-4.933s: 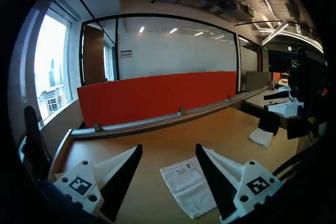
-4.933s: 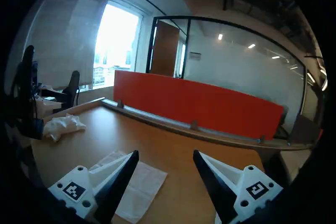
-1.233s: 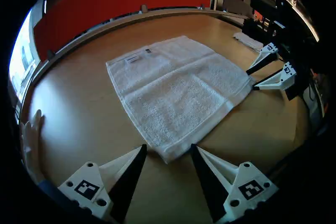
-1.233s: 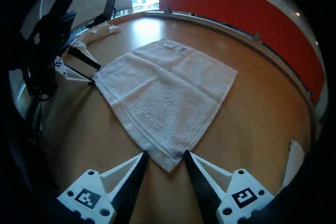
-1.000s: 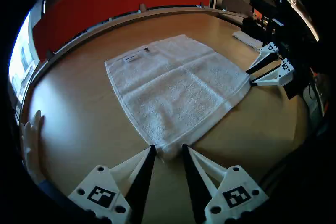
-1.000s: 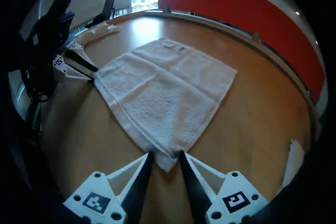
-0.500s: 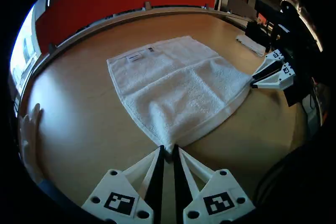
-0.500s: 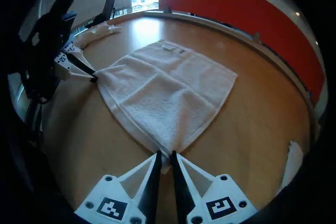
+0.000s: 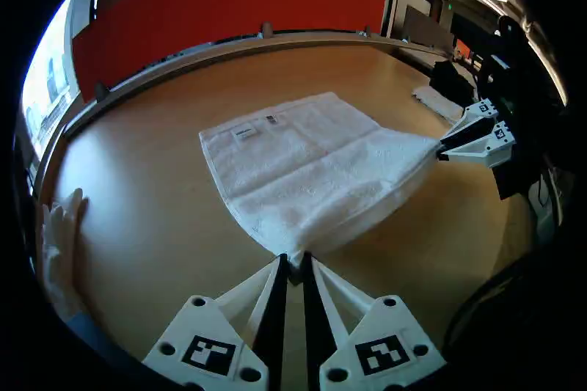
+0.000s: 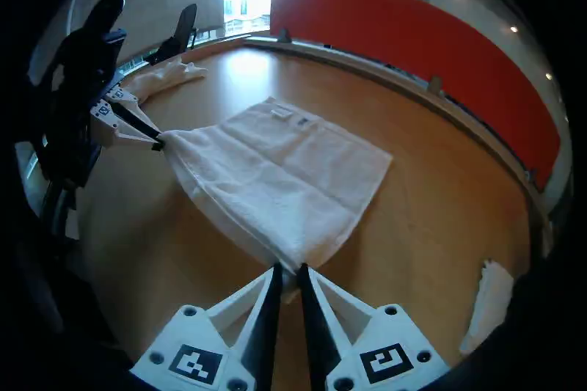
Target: Fold towel
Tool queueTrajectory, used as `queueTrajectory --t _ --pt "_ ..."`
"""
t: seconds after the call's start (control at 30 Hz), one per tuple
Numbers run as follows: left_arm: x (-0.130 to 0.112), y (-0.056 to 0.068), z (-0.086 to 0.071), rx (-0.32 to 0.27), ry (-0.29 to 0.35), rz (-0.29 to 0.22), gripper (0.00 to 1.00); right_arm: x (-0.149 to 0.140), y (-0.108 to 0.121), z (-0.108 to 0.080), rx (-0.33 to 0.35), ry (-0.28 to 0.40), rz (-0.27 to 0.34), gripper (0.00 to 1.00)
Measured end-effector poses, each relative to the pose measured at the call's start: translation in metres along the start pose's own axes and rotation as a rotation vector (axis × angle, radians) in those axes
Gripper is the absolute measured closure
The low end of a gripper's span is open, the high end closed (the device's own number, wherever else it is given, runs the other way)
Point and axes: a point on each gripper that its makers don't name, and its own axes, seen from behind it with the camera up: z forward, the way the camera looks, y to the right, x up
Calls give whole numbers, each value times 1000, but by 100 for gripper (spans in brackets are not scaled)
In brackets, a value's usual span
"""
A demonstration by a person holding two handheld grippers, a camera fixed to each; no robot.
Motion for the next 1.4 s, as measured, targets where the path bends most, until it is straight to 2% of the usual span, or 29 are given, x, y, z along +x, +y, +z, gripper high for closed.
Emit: queueTrajectory --t 0.4,0.67,1.03,1.4 --pt "37 5 -38 13 47 -22 86 36 5 -41 -23 52 -30 82" --pt "49 14 -59 2 50 -39 86 48 2 -67 -21 68 -41 82" --pt "58 28 -80 -19 52 -50 86 57 2 -95 -25 80 -50 82" --pt "62 37 -94 -37 46 -51 86 61 1 -110 -25 85 -53 82"
